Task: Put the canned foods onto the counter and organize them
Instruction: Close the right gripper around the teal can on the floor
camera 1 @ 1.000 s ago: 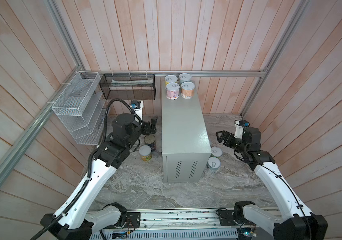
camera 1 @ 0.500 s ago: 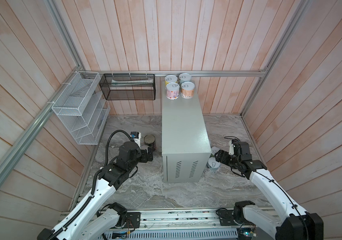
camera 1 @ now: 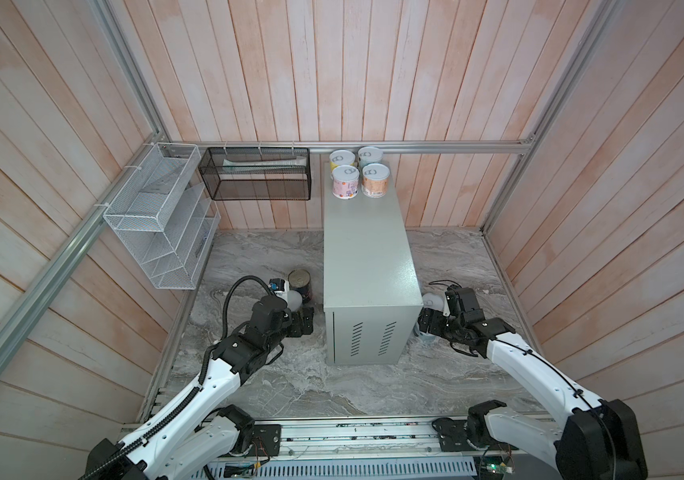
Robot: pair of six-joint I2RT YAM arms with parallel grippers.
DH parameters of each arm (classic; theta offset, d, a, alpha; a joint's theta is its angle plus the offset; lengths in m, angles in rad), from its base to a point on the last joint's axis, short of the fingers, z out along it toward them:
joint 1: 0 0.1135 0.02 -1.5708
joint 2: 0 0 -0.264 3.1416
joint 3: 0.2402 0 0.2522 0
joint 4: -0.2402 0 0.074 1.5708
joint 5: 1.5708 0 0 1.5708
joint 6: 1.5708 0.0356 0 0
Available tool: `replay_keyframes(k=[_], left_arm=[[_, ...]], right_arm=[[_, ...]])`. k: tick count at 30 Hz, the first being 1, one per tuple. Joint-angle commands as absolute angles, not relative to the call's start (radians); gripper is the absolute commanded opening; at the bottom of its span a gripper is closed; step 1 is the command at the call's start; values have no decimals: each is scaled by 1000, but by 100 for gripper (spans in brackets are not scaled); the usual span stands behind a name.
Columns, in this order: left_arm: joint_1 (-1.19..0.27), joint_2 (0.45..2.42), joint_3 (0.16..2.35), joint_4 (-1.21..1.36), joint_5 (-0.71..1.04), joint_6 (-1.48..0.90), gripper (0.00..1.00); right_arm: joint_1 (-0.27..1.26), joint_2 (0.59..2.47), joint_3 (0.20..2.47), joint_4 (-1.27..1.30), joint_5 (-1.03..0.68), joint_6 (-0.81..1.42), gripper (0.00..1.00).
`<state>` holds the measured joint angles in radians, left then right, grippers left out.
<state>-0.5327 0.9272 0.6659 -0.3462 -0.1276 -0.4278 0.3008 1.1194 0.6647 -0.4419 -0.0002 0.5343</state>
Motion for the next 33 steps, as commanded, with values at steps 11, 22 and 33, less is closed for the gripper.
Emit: replay_keyframes(k=[11, 22, 33], left_arm=[[-535, 1000, 658, -218, -71, -447, 100], [-534, 1040, 657, -177, -48, -451, 100], [-535, 1062, 654, -155, -28, -457, 100]], right_arm=[[340, 1231, 653, -374, 31, 542, 86], [349, 1351, 661, -338, 71, 549, 84], [348, 1451, 678, -315, 72, 542, 82]])
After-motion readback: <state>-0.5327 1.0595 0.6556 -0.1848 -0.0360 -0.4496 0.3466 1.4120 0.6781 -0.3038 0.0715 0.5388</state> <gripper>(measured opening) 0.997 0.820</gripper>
